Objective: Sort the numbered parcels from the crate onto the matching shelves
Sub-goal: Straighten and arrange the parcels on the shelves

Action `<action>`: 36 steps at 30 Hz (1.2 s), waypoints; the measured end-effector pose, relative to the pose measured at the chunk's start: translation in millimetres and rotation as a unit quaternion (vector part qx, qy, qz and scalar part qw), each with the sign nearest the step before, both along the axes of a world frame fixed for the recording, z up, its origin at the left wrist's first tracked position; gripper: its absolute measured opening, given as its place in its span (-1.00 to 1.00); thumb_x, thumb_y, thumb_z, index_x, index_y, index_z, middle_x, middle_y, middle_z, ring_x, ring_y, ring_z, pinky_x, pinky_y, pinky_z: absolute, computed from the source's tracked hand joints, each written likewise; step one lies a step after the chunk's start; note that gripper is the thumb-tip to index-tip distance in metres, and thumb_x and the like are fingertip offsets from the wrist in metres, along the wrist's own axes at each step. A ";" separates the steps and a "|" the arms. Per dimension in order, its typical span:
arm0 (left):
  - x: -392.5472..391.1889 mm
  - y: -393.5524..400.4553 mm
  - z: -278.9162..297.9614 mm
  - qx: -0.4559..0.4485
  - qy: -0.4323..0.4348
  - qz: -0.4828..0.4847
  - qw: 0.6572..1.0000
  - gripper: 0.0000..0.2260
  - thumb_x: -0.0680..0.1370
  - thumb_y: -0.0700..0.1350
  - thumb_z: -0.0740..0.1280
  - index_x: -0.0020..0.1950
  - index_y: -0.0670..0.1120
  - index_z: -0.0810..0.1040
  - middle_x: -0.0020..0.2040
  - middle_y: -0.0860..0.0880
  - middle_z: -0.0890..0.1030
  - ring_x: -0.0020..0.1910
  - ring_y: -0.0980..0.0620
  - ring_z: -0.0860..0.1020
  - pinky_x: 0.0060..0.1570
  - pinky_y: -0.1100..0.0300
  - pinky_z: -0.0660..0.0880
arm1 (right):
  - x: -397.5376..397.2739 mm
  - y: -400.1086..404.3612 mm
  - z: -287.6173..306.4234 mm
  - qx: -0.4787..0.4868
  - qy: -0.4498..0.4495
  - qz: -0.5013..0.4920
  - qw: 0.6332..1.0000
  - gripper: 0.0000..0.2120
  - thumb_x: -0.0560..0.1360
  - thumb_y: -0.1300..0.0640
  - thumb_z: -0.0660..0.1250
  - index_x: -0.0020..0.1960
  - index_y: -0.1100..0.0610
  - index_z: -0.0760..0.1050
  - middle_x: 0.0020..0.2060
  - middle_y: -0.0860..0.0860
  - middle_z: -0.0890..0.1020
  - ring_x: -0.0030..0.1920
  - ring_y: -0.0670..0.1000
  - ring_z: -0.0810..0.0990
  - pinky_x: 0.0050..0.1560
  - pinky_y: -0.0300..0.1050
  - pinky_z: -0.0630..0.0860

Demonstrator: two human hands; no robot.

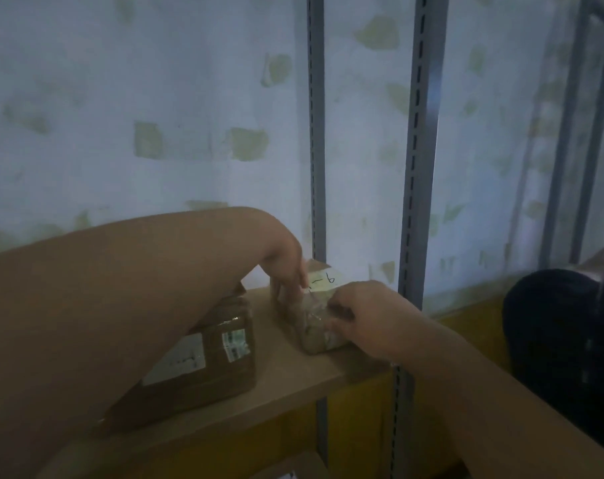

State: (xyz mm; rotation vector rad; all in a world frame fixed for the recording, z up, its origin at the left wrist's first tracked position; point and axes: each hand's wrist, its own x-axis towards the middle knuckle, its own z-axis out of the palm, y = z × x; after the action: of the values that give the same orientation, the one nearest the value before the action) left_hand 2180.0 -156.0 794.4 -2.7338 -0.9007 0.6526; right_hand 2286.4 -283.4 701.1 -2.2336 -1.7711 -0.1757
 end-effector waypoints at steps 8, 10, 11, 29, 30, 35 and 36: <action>-7.6 3.7 -4.5 0.007 -0.030 0.022 0.999 -0.62 0.57 0.14 0.33 0.39 0.15 0.51 0.34 0.07 0.54 0.30 0.04 0.48 0.23 0.19 0.31 | 3.7 -0.5 -10.3 0.039 0.009 0.047 0.998 -0.68 0.55 -0.16 0.33 0.24 -0.08 0.60 0.11 -0.05 0.63 0.09 -0.03 0.54 0.15 -0.03 0.55; -10.9 3.2 -5.2 0.012 -0.032 0.027 0.999 -0.62 0.55 0.16 0.35 0.36 0.16 0.53 0.33 0.08 0.55 0.29 0.05 0.49 0.29 0.18 0.34 | 2.3 -1.4 -10.5 0.047 0.020 0.058 0.997 -0.67 0.54 -0.17 0.35 0.25 -0.08 0.60 0.10 -0.05 0.64 0.06 -0.04 0.56 0.13 -0.06 0.56; -12.4 3.3 -5.3 0.012 -0.037 0.030 0.999 -0.63 0.55 0.16 0.35 0.35 0.17 0.55 0.32 0.08 0.56 0.28 0.05 0.50 0.31 0.17 0.34 | 2.1 -1.7 -10.5 0.051 0.025 0.063 0.996 -0.66 0.54 -0.17 0.36 0.25 -0.08 0.59 0.10 -0.05 0.64 0.06 -0.04 0.57 0.12 -0.07 0.56; -94.9 -41.6 -9.1 0.037 -0.310 -0.073 0.947 -0.69 0.55 0.21 0.33 0.27 0.21 0.52 0.15 0.19 0.56 0.15 0.16 0.50 0.11 0.17 0.42 | -37.6 -56.2 20.3 0.162 0.057 0.039 0.984 -0.56 0.54 -0.06 0.40 0.40 -0.10 0.46 0.32 -0.10 0.51 0.30 -0.06 0.41 0.28 -0.09 0.41; -106.4 -50.1 -10.2 0.040 -0.333 -0.085 0.938 -0.70 0.54 0.19 0.33 0.27 0.22 0.52 0.16 0.21 0.55 0.15 0.17 0.49 0.14 0.15 0.43 | -46.0 -63.3 23.9 0.172 0.054 0.040 0.983 -0.57 0.54 -0.06 0.39 0.39 -0.10 0.46 0.32 -0.11 0.51 0.31 -0.06 0.41 0.27 -0.10 0.41; -205.2 -98.3 -29.2 0.100 -0.424 -0.117 0.893 -0.69 0.54 0.18 0.32 0.26 0.17 0.53 0.17 0.21 0.53 0.18 0.15 0.45 0.22 0.09 0.42 | -121.2 -95.2 34.4 0.215 0.039 0.087 0.972 -0.59 0.53 -0.12 0.39 0.36 -0.09 0.48 0.25 -0.16 0.52 0.27 -0.12 0.43 0.19 -0.21 0.37; -229.0 -106.7 -38.8 0.117 -0.435 -0.110 0.886 -0.69 0.54 0.18 0.32 0.25 0.16 0.53 0.14 0.21 0.52 0.16 0.14 0.45 0.19 0.10 0.41 | -140.2 -97.9 33.6 0.219 0.035 0.108 0.969 -0.59 0.53 -0.14 0.38 0.35 -0.10 0.49 0.21 -0.17 0.51 0.24 -0.14 0.44 0.14 -0.26 0.34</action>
State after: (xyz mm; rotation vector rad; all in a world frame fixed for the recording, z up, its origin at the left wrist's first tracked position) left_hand 1951.0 -262.7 755.6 -2.7900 -0.7017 -0.7530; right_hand 2146.2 -381.3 734.7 -1.7068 -1.7226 -0.3943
